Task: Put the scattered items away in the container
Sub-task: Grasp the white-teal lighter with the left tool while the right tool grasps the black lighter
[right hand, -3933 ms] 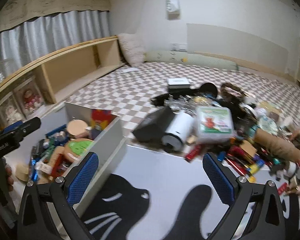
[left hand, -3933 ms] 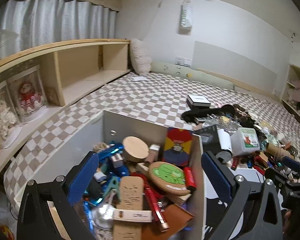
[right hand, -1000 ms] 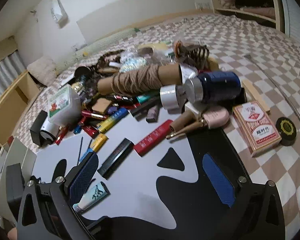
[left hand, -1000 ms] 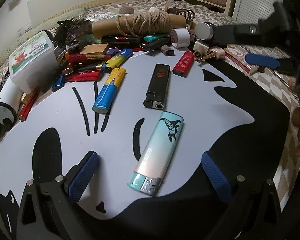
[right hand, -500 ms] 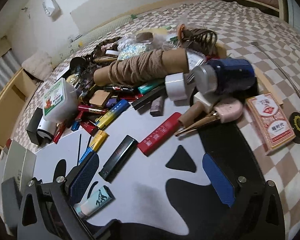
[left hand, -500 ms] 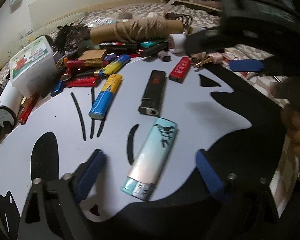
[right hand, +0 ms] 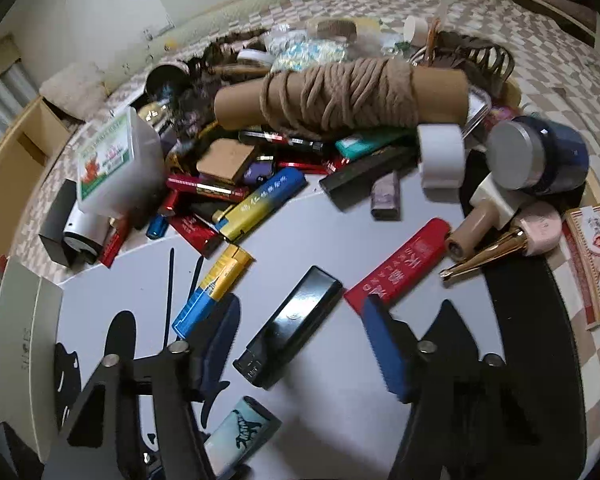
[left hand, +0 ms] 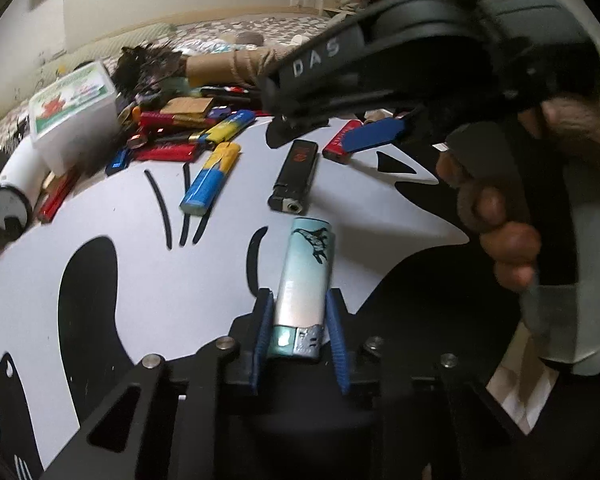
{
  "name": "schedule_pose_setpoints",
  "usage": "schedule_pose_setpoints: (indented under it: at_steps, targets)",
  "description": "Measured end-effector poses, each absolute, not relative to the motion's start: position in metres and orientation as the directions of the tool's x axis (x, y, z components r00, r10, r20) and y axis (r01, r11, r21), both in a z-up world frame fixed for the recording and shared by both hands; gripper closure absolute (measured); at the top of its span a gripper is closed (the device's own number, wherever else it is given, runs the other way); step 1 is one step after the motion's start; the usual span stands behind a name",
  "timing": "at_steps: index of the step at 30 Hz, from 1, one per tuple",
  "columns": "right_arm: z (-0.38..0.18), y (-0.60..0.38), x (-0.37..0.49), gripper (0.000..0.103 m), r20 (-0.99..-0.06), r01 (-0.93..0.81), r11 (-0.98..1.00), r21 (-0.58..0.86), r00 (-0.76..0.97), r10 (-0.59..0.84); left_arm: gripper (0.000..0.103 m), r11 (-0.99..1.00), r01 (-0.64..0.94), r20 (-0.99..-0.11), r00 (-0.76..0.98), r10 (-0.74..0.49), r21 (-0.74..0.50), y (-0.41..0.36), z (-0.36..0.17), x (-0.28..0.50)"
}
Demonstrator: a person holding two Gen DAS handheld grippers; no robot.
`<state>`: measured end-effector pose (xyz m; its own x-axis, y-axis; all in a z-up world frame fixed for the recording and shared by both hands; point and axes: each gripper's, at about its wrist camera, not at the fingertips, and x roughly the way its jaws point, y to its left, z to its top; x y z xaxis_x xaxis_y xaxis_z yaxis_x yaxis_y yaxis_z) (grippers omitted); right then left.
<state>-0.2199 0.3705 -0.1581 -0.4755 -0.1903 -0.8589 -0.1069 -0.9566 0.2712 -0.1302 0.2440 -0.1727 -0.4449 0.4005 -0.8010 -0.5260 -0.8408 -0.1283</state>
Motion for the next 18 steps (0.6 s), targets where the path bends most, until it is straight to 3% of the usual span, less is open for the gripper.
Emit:
schedule_pose_setpoints:
  at_steps: [3,9,18]
  targets:
    - [-0.158,0.363,-0.223,0.045,-0.87,-0.108,-0.962,0.252,-0.46,-0.176,0.078,-0.845,-0.514,-0.804,-0.437,0.404,-0.145,0.239,-0.172,-0.126]
    - [-0.166,0.345,-0.23,0.063,-0.897,-0.103,-0.97,0.222,-0.412,-0.162,0.078,-0.854,-0.493,-0.806,-0.432,0.405,-0.165,0.227,-0.172,-0.122]
    - [-0.171,0.319,-0.216,0.074,-0.895,-0.018,-0.996,0.088,-0.441,-0.071,0.078,-0.872,-0.439,-0.802,-0.429,0.417,-0.218,0.199,-0.172,-0.119]
